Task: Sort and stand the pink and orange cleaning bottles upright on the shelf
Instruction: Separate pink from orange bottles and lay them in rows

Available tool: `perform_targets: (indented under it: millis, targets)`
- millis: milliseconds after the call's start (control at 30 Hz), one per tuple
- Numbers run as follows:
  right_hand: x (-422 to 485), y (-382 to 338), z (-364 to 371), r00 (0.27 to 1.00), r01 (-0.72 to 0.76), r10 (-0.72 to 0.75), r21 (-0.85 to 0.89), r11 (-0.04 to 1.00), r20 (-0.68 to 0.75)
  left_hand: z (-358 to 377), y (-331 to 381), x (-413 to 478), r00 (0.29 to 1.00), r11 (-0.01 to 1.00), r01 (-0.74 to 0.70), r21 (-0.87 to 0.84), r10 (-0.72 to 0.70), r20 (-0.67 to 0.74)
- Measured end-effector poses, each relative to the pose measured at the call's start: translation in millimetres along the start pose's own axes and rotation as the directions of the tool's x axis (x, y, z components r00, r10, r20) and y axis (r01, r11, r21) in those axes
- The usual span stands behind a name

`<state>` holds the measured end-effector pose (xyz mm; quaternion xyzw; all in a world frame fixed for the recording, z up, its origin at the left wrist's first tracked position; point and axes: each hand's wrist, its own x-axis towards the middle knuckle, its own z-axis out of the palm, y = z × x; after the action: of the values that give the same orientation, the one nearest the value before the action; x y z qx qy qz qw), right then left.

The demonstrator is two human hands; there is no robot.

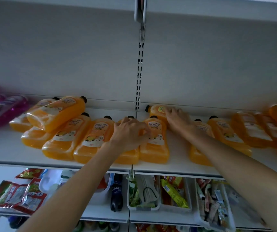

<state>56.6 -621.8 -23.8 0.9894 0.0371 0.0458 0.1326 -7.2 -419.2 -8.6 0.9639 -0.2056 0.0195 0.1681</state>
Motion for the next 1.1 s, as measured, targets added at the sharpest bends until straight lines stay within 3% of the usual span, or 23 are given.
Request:
perform_targets:
  millis: [100, 200, 367, 433, 533, 600, 667, 700, 733, 767, 867, 1000, 1100]
  targets:
    - [4, 3, 2, 1.000, 0.020, -0.020, 0.004, 1.000, -0.008, 3, 9, 1, 0.996, 0.998, 0.052, -0.029, -0.054, -0.067]
    - [2, 11, 3, 0.998, 0.036, -0.026, 0.181, 0.983, -0.061, 8, 10, -2, 0.992, 0.998, 0.050, -0.049, -0.055, -0.113]
    - [-2, 28, -11, 0.963, 0.140, -0.044, 0.355, 0.924, -0.267, 12, 10, 3, 0.991, 0.995, 0.090, -0.031, -0.093, -0.093]
    - [-8, 32, -26, 0.941, 0.182, 0.004, 0.516, 0.837, -0.339, 12, 10, 5, 0.988, 0.995, 0.088, -0.052, -0.094, -0.123]
    - [-19, 33, -55, 0.934, 0.249, 0.074, 0.787, 0.564, -0.349, 11, 16, 10, 0.971, 0.971, 0.031, -0.238, -0.087, -0.225]
    - [-26, 26, -68, 0.967, 0.193, 0.106, 0.937, 0.290, -0.232, 9, 29, 13, 0.969, 0.892, -0.019, -0.451, -0.095, -0.230]
    - [-32, 15, -77, 0.996, 0.075, 0.046, 0.996, -0.039, -0.073, 8, 42, 15, 0.974, 0.759, -0.080, -0.647, -0.079, -0.213]
    - [-33, 12, -79, 1.000, 0.021, -0.005, 0.987, -0.158, -0.023, 8, 46, 16, 0.972, 0.707, -0.094, -0.701, -0.086, -0.217]
    - [-36, 10, -82, 0.998, -0.008, -0.058, 0.978, -0.208, -0.004, 7, 46, 15, 0.968, 0.678, -0.099, -0.728, -0.105, -0.229]
    - [-37, 9, -82, 0.995, -0.011, -0.103, 0.982, -0.187, -0.008, 7, 45, 14, 0.962, 0.672, -0.099, -0.734, -0.125, -0.244]
    - [-44, 12, -80, 0.987, 0.053, -0.151, 0.998, 0.042, -0.046, 10, 38, 7, 0.960, 0.692, -0.091, -0.716, -0.131, -0.249]
    - [-56, 9, -80, 0.982, 0.189, -0.061, 0.949, 0.253, -0.180, 10, 39, 6, 0.967, 0.755, -0.109, -0.647, -0.072, -0.246]
    - [-65, 8, -78, 0.981, 0.181, 0.004, 0.923, 0.340, -0.194, 13, 39, 6, 0.969, 0.795, -0.111, -0.596, -0.047, -0.243]
